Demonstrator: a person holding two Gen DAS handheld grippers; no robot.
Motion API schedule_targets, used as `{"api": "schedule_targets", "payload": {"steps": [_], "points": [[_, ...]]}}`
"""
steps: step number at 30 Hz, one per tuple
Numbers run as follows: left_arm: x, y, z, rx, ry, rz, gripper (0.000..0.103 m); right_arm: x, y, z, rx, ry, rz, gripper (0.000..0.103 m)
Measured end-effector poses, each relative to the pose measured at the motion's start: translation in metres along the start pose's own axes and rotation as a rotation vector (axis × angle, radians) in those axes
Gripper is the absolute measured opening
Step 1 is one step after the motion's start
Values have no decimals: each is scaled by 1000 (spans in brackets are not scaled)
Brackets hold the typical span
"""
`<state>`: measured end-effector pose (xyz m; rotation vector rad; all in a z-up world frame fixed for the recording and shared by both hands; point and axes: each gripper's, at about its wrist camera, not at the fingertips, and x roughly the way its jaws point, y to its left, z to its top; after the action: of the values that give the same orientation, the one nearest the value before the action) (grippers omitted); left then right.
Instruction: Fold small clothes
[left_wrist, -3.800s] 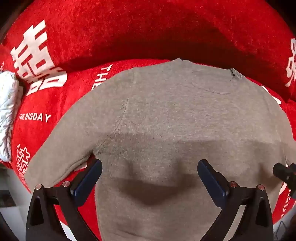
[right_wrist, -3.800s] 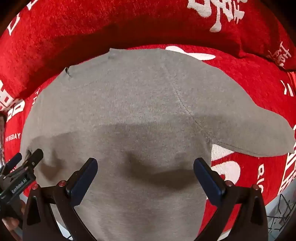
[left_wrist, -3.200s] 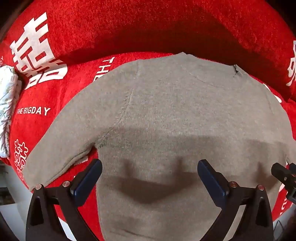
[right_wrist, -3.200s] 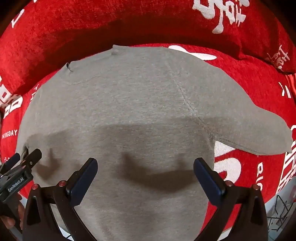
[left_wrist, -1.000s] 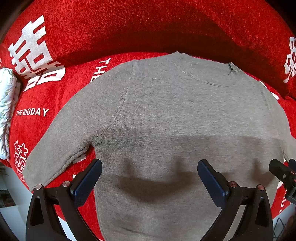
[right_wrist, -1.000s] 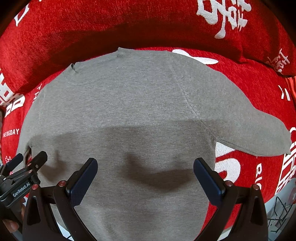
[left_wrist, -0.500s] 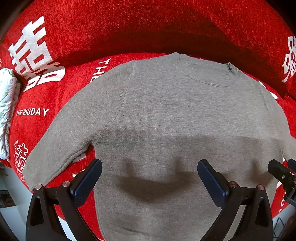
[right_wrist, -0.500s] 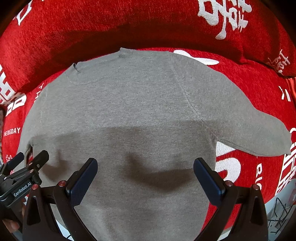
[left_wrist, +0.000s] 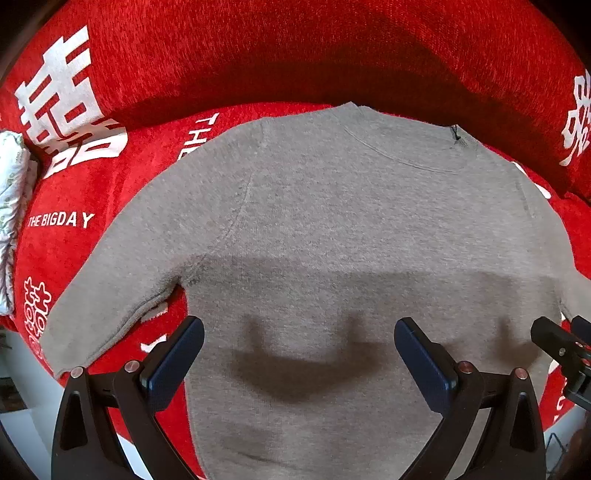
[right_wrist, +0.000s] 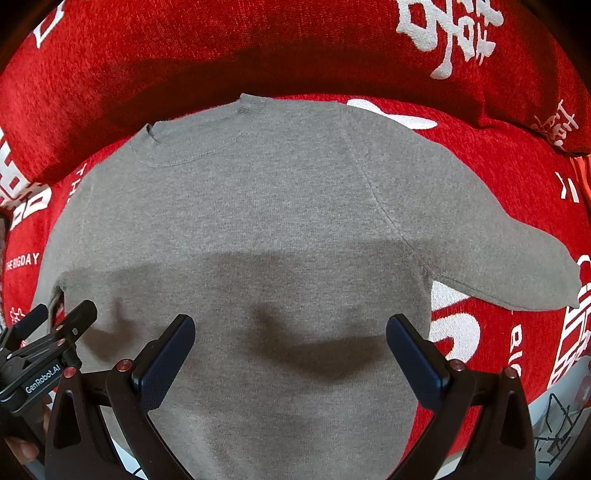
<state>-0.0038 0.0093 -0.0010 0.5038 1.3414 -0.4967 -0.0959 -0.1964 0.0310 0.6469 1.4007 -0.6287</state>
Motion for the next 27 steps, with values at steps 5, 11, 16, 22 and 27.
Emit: {"api": "schedule_targets", "payload": {"steps": [5, 11, 16, 22, 27], "points": [[1, 4, -2, -9, 2, -12, 103, 0, 2, 0, -4, 3, -6, 103], [0, 9, -2, -14, -2, -30, 103, 0, 6, -1, -8, 7, -16, 103], [-1, 21, -5, -29, -13, -66, 103, -2, 12, -2, -11, 2, -4, 103], [7, 75, -19, -143, -18, -157, 103, -6, 49, -10, -134, -44, 112, 103], [19, 146, -47, -274, -22, -153, 103, -1, 99, -25, -236, -13, 183, 103]]}}
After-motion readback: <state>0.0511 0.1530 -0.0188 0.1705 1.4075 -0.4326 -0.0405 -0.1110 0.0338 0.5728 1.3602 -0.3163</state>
